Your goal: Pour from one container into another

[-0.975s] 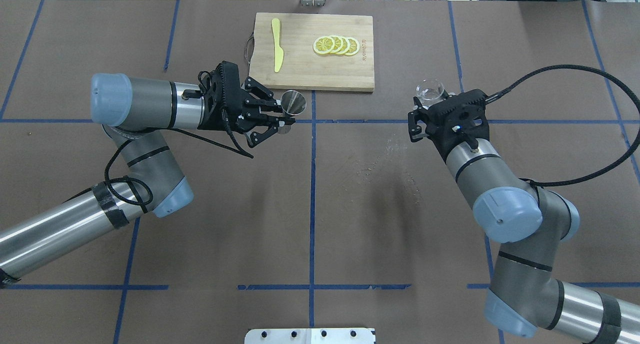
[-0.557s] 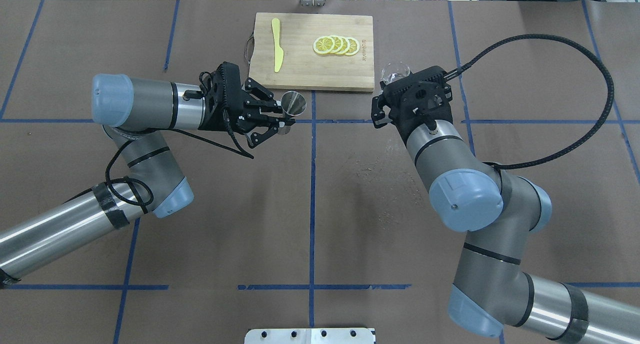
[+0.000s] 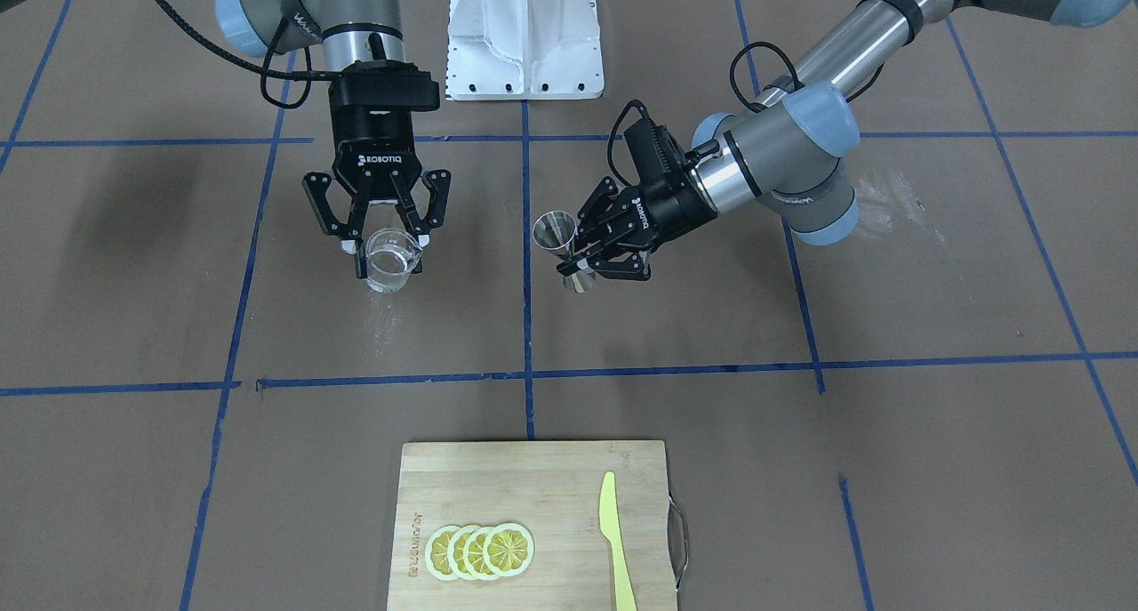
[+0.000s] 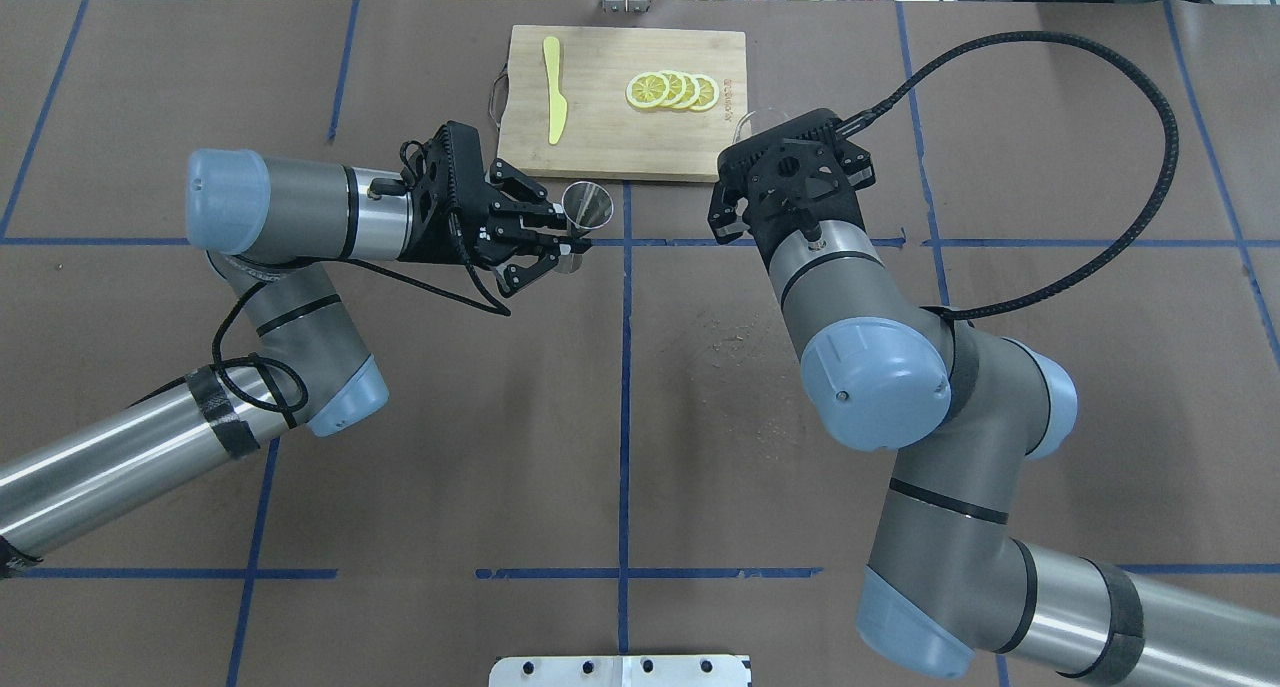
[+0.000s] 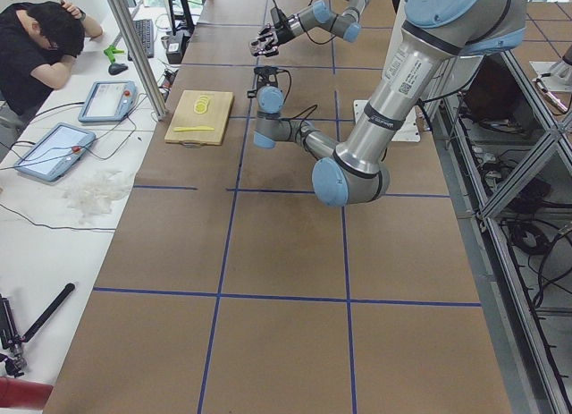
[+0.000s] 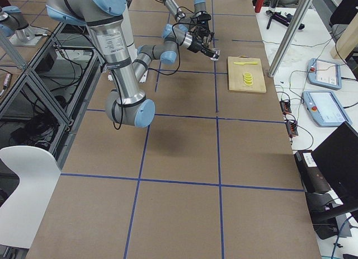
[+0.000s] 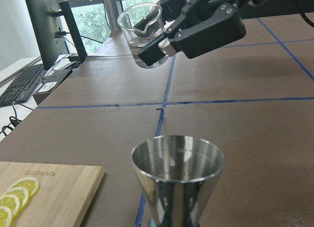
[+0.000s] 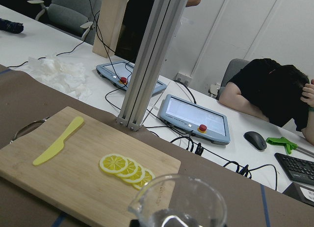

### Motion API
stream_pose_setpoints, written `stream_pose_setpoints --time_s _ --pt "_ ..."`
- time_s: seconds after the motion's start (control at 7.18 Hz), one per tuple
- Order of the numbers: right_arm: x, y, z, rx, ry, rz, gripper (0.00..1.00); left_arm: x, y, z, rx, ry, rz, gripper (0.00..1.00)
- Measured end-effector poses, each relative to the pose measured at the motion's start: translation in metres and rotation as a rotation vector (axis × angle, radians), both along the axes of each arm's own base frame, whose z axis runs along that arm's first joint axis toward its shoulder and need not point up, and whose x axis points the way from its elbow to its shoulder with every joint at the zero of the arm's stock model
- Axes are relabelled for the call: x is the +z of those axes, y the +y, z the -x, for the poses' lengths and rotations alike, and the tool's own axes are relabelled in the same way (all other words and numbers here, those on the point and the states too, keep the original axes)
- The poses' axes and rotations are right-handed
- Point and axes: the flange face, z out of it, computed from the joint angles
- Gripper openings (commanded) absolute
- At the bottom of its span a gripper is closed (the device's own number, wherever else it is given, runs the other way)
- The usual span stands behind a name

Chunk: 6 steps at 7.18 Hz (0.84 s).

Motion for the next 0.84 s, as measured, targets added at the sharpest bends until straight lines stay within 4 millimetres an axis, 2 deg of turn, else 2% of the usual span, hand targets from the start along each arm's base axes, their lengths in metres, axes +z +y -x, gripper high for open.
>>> stream_pose_setpoints --time_s 0.56,0.84 --pt "-0.002 0.005 0.003 0.011 0.009 -0.011 0.00 0.001 0.002 -0.003 0.018 0.010 0.056 0.00" --pt "-0.012 0.013 0.013 0.006 0.009 -0.019 0.00 0.001 0.003 -0.003 0.019 0.012 0.057 0.00"
